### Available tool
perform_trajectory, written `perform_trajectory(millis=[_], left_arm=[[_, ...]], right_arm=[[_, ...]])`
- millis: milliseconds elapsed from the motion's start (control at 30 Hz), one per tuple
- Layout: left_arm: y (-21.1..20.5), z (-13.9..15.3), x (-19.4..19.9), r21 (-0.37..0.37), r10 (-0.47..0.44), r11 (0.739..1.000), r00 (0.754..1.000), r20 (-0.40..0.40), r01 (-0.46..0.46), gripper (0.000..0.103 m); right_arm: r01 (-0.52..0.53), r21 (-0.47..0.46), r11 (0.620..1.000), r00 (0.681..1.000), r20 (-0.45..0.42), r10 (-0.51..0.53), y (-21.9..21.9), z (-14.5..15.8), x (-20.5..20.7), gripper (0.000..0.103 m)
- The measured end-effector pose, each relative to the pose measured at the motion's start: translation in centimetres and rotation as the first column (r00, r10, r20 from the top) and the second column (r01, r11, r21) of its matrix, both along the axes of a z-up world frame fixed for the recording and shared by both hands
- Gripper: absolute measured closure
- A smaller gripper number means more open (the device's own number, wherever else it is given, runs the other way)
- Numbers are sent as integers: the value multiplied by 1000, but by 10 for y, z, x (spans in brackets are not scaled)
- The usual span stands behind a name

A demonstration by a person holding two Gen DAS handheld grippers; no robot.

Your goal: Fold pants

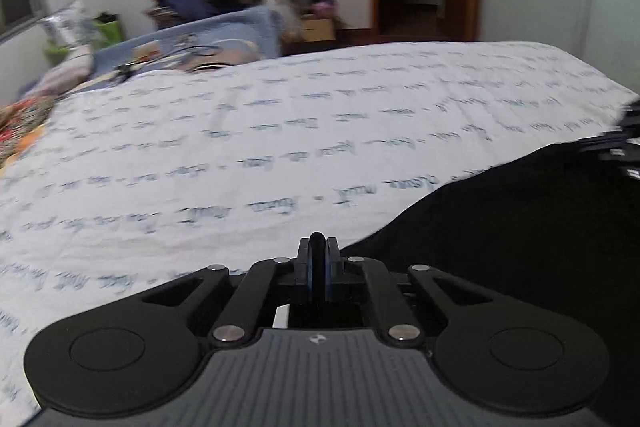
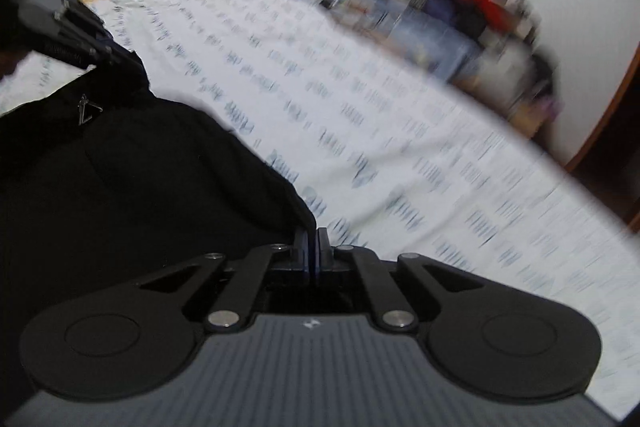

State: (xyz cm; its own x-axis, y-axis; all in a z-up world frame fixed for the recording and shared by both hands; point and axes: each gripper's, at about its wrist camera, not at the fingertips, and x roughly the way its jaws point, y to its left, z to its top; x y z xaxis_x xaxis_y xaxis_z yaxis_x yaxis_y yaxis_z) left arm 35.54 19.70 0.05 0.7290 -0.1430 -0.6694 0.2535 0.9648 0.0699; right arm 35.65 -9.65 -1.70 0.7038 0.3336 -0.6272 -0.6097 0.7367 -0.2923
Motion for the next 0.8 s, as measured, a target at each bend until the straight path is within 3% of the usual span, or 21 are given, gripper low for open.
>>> perform_trajectory(millis=[167, 333, 600, 800], left_arm=[[6, 27, -57, -37, -21, 999, 996, 91, 24, 99], [16, 43, -133, -107, -28, 993, 989, 147, 44, 99], [33, 28, -241, -162, 21, 987, 992, 124, -1, 99], [49, -9, -267, -158, 88, 984, 996, 21, -84, 98]], right_arm=[[-6, -43, 999, 976, 217, 15, 12, 28, -77, 99], [-44, -98, 994, 952, 299, 72, 17, 37, -163, 99], [-128, -132, 983, 949, 270, 160, 17, 20, -286, 99], [-185, -131, 974, 965, 161, 205, 24, -13, -334, 99]])
